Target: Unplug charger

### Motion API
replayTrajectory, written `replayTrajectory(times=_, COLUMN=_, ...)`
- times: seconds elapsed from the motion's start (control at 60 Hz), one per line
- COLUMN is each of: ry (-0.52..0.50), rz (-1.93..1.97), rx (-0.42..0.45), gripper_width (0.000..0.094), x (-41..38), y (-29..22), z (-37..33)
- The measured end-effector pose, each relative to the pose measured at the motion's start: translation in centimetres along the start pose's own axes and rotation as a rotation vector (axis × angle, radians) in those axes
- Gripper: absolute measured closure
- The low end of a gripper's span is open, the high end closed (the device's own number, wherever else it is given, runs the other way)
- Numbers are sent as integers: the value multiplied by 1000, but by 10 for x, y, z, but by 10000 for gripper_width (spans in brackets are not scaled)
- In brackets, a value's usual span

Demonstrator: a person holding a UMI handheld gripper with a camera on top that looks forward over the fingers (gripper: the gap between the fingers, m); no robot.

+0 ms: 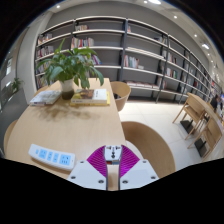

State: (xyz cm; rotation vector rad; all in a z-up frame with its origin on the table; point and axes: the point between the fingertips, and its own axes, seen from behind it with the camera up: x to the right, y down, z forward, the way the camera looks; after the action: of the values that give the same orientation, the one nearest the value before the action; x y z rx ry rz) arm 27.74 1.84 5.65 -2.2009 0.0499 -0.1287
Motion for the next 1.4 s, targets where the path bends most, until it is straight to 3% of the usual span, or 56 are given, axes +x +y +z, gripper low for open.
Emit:
replayTrajectory(times=0.183, ry=-20, rz=-5, rx=-117, gripper_width=745, x=-3, y=50, z=6)
replayTrajectory(times=0.317, ry=17, rz=-20, rx=-125, gripper_width=662, x=0, y=50, z=9)
replayTrajectory(times=0.45, ry=52, rz=-37, rx=-119, gripper_width=286, x=3, y=32, z=-7)
replayTrajectory(times=0.5, ry=32, rz=-11, rx=-67, gripper_width=232, x=-5, y=8, z=-20)
replayTrajectory(times=0.75, ry=50, rz=49, rx=205, gripper_width=220, x=-40, y=-94, z=-141)
replayTrajectory(times=0.85, ry=28, rz=55, rx=250, gripper_width=215, x=-66, y=-88, z=-192)
replayTrajectory(times=1.4, ry=-78, rz=-13, rx=97, gripper_width=213, x=-169, y=42, z=-319)
